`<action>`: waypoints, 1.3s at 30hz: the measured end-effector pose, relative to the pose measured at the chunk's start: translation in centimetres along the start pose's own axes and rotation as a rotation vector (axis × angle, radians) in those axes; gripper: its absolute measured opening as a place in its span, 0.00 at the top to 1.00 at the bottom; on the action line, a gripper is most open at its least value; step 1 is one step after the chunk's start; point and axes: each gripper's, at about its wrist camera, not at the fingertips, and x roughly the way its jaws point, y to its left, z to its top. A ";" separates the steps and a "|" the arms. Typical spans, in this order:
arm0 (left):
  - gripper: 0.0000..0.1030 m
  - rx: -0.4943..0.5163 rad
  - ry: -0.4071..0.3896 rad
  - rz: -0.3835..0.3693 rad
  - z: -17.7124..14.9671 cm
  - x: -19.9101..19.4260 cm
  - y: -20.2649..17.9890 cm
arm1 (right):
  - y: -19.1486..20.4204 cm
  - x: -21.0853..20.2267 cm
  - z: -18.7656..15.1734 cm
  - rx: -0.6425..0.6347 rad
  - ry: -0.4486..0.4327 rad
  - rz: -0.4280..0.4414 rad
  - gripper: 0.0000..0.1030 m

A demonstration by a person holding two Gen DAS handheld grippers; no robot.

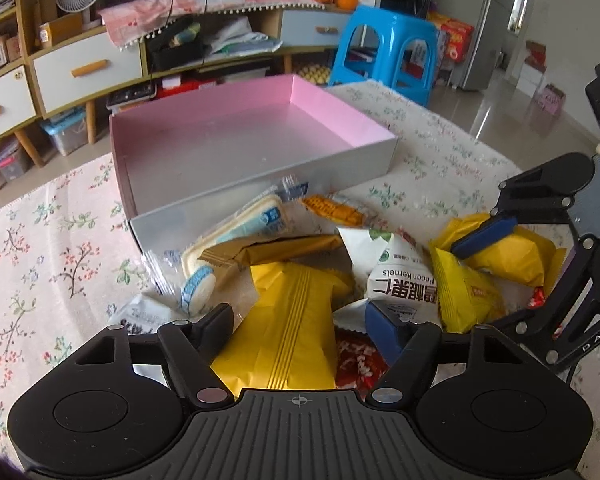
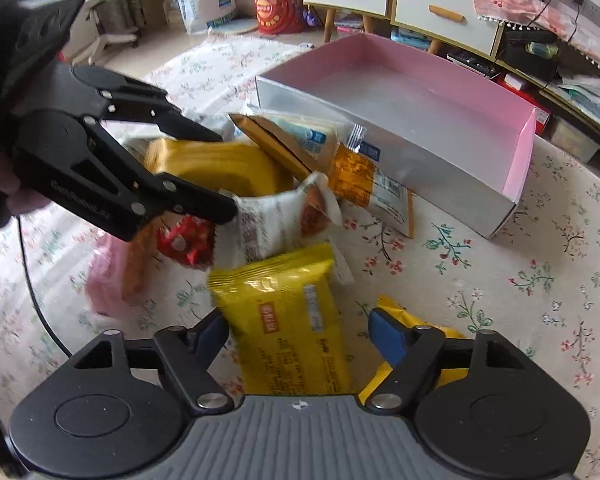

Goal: Organize snacks
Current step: 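Grasp the gold snack bag with the left tool while the right tool grasps the yellow red-labelled bag, then carry both bags into the pink box and open both tools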

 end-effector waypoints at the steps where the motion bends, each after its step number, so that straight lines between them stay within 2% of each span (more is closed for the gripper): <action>1: 0.32 -0.010 0.010 0.002 -0.1 0.0 0.0 | 0.2 0.0 -0.1 -0.012 0.005 -0.010 0.40; 3: 0.38 -0.022 0.020 0.011 -0.2 0.1 -0.1 | 0.5 -0.1 -0.1 -0.039 0.007 -0.033 0.51; 5: 0.48 -0.026 0.033 0.018 -0.2 0.0 -0.4 | 0.5 -0.3 -0.2 -0.047 0.010 -0.040 0.57; 7: 0.59 -0.034 0.043 0.048 -0.2 0.1 -0.7 | 0.5 -0.2 -0.3 -0.049 0.011 -0.047 0.58; 15: 0.64 -0.077 0.043 0.082 -0.8 -0.2 -1.3 | 0.7 -0.6 -0.7 -0.038 -0.002 -0.064 0.60; 30: 0.66 -0.122 0.024 0.096 -0.5 -3.8 -2.5 | -2.6 -4.2 1.4 0.204 -0.155 -0.037 0.62; 39: 0.67 -0.154 -0.055 0.153 1.4 -5.7 -2.7 | -5.5 -4.7 2.3 0.341 -0.214 -0.037 0.62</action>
